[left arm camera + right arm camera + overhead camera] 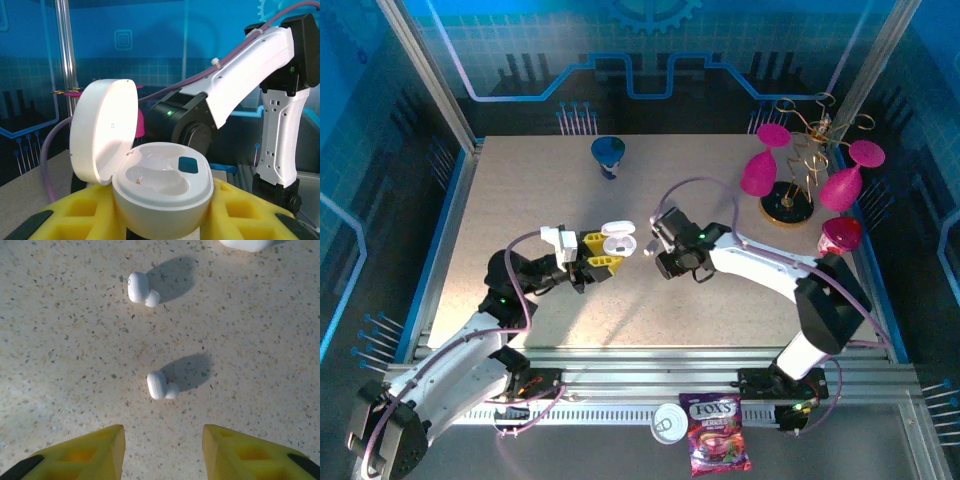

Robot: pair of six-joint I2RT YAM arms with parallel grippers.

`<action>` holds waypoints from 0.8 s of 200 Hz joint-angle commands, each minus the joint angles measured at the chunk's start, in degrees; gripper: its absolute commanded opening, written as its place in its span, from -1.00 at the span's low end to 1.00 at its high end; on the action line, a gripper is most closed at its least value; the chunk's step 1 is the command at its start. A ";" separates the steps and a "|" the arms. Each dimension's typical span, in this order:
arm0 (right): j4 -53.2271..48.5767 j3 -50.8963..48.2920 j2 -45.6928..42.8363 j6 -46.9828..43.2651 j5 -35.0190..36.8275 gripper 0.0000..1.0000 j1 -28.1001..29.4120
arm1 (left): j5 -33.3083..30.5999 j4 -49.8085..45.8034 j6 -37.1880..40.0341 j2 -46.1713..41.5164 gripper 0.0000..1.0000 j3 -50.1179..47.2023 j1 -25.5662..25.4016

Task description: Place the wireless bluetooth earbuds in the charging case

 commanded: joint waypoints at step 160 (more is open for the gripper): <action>-6.84 11.52 17.22 -2.77 5.90 -0.55 2.77 | -0.79 -2.64 2.23 0.63 -0.63 0.93 0.42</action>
